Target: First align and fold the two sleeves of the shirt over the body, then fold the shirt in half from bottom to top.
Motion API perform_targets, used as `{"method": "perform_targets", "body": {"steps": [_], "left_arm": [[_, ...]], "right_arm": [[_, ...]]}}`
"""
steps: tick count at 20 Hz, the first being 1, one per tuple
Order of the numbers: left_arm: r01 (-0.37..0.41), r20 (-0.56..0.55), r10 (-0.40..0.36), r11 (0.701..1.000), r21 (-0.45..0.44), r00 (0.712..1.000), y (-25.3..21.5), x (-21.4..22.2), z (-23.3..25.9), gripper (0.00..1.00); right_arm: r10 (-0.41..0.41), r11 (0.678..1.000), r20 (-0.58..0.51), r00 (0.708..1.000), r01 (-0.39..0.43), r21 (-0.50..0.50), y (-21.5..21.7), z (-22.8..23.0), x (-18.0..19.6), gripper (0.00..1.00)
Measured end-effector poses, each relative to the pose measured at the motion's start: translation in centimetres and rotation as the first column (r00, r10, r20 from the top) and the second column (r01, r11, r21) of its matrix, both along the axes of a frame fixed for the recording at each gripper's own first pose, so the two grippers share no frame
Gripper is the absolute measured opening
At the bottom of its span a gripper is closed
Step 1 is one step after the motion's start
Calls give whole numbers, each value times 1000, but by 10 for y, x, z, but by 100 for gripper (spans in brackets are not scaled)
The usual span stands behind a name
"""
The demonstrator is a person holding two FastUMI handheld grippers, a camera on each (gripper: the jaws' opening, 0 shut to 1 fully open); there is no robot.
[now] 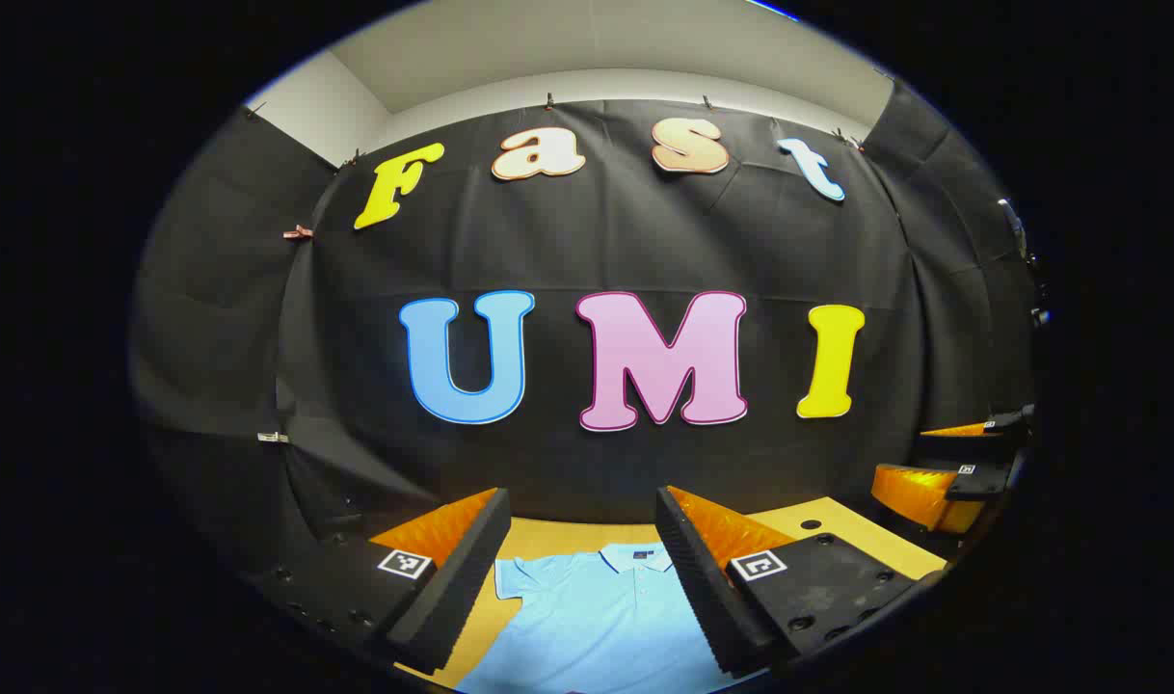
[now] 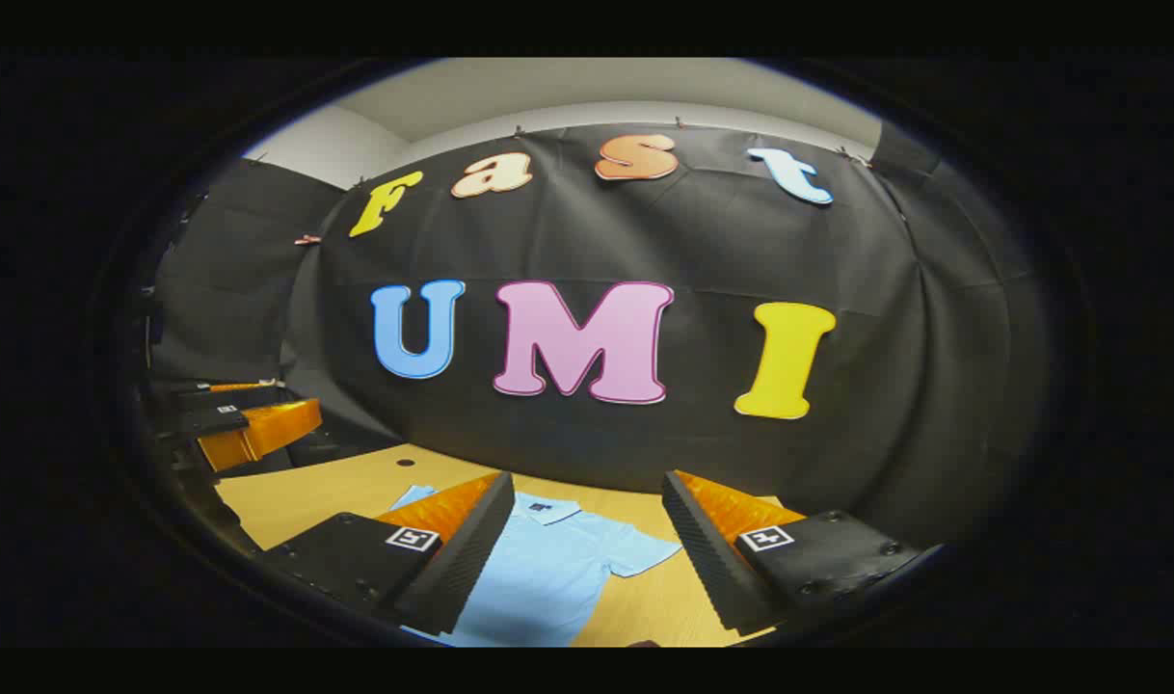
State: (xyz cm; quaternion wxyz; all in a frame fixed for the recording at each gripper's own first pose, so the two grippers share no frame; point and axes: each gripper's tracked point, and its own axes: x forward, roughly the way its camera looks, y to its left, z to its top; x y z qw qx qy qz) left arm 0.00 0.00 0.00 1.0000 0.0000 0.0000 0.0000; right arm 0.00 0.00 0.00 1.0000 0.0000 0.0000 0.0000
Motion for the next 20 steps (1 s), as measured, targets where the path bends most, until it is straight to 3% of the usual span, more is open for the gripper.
{"method": "perform_targets", "body": {"steps": [9, 20], "left_arm": [[48, -18, -48, 999, 12, 999, 27, 31, -13, 96], [62, -47, -62, 998, 3, 997, 35, 36, -23, 96]], "right_arm": [[-110, 994, -40, 993, 111, 8, -11, -7, -1, 96], [-129, 992, -67, 989, 129, -16, -17, -12, -1, 96]]}}
